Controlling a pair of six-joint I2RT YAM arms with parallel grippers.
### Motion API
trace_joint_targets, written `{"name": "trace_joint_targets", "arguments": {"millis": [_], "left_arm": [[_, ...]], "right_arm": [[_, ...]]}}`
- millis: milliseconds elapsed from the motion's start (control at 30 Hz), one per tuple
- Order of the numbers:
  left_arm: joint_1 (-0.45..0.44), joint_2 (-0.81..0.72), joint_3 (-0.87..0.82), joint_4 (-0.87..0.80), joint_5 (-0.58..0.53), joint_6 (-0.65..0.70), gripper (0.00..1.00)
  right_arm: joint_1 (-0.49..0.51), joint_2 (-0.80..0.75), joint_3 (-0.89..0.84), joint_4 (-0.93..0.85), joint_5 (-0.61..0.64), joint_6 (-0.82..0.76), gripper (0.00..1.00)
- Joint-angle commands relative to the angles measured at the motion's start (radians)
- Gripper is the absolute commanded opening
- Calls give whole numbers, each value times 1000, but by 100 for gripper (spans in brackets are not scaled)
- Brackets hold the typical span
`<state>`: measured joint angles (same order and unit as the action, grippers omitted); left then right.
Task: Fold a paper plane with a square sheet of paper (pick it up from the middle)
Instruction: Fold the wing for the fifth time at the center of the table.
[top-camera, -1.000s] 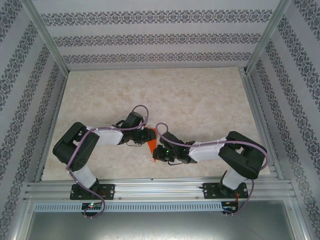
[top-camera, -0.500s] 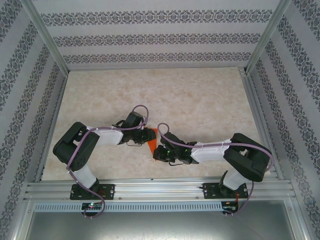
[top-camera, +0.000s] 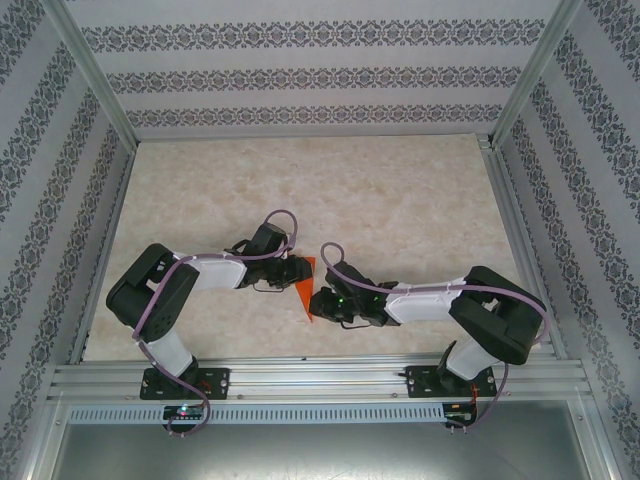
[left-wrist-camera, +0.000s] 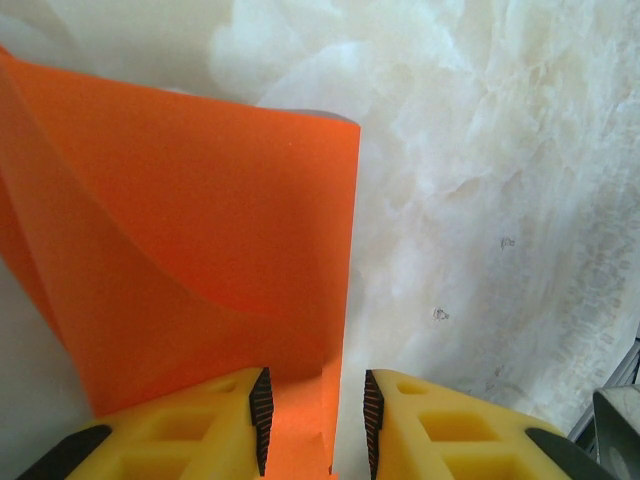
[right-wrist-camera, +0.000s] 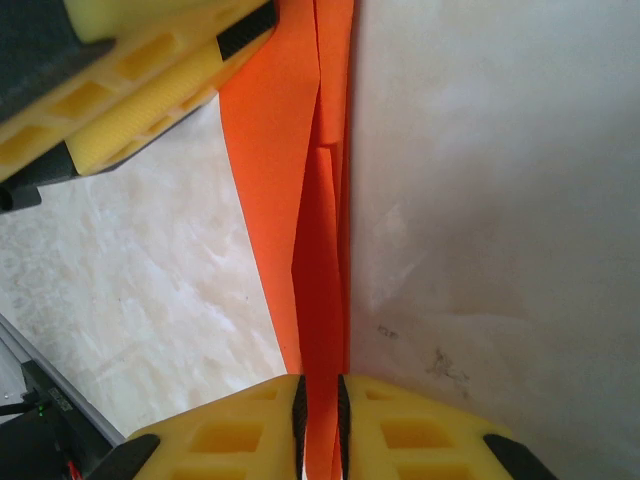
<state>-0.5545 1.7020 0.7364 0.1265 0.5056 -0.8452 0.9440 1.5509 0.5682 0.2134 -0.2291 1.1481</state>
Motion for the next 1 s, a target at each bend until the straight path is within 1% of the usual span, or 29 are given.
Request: {"name": "trace_joint_targets", "arguments": {"millis": [0,133,200,300,400,533,633,733,867,967], "left_arm": [[3,54,-16,-97,-37,0,35],[4,53,-17,-97,-35,-2,35],[3,54,-16,-96,-36,-3,35],[4,54,-17,-99,-36,-3,35],[4,54,-15,-99,-39,0,35],[3,56,-14,-99,-37,0,35],[4,56,-15,-100,-37,1,35],[4,57,-17,-101,-35,3,35],[4,59,-18,-99,-34,1,35],[4,57,-16,-100,-33,1,35]], "right_arm": [[-8,3,12,7,-17,-9,16],[-7,14,11,10,-27,-11,7],[-7,19,5,10,-28,-5,7],[-4,27,0,16,-40,-5,8],[-2,25,-4,23,-39,2,13],[-3,0,1,20,-27,6,17],[-4,-10,2,20,-17,2,18],[-5,9,12,33,-34,3,20],[-2,32,24,49,-41,11,20],[-2,41,24,49,-38,13,15]]}}
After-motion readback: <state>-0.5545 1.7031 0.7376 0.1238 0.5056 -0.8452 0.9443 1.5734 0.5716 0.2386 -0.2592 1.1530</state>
